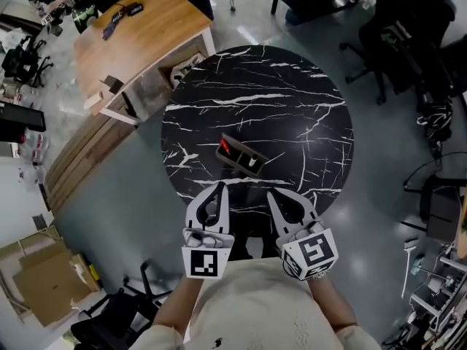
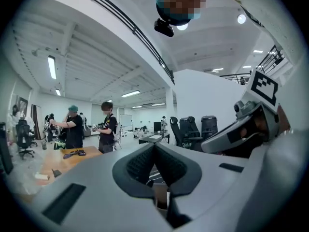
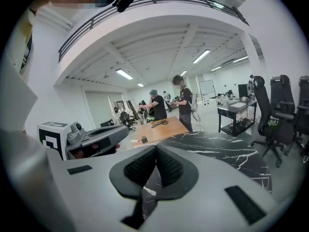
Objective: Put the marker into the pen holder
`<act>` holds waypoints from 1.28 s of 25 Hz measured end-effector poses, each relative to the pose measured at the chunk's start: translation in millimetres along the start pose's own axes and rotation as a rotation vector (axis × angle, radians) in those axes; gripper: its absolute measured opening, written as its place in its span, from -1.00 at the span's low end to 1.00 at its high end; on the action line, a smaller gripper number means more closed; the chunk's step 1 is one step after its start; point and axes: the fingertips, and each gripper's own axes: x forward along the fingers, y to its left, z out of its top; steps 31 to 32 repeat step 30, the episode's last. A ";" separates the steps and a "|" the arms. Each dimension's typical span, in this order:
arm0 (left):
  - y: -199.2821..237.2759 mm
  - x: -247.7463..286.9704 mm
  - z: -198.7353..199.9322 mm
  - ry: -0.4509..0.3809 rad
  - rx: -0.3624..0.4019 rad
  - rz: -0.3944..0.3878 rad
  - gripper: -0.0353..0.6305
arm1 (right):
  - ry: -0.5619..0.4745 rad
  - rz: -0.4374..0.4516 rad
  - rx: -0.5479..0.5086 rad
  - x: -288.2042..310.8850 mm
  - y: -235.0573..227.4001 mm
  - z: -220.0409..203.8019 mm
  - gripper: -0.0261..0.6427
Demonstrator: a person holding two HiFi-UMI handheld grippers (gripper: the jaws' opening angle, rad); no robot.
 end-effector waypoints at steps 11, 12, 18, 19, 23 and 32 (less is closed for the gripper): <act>16.8 -27.5 21.2 -0.049 0.026 0.028 -0.86 | -0.023 -0.022 -0.032 -5.5 13.0 11.6 -0.87; 15.5 -26.7 22.5 -0.057 0.018 0.023 -0.86 | -0.020 -0.025 -0.034 -5.6 13.5 10.6 -0.87; 6.4 -24.1 23.6 -0.063 0.002 -0.022 -0.86 | -0.011 -0.042 -0.044 -7.3 17.5 10.9 -0.87; 5.7 -23.6 23.5 -0.065 0.001 -0.028 -0.86 | -0.010 -0.046 -0.048 -7.4 17.6 11.3 -0.87; 5.7 -18.5 23.6 -0.069 -0.022 -0.040 -0.86 | -0.003 -0.066 -0.055 -7.6 12.7 12.6 -0.87; 6.4 -15.8 26.1 -0.067 -0.023 -0.056 -0.86 | -0.021 -0.090 -0.020 -8.3 6.9 13.6 -0.87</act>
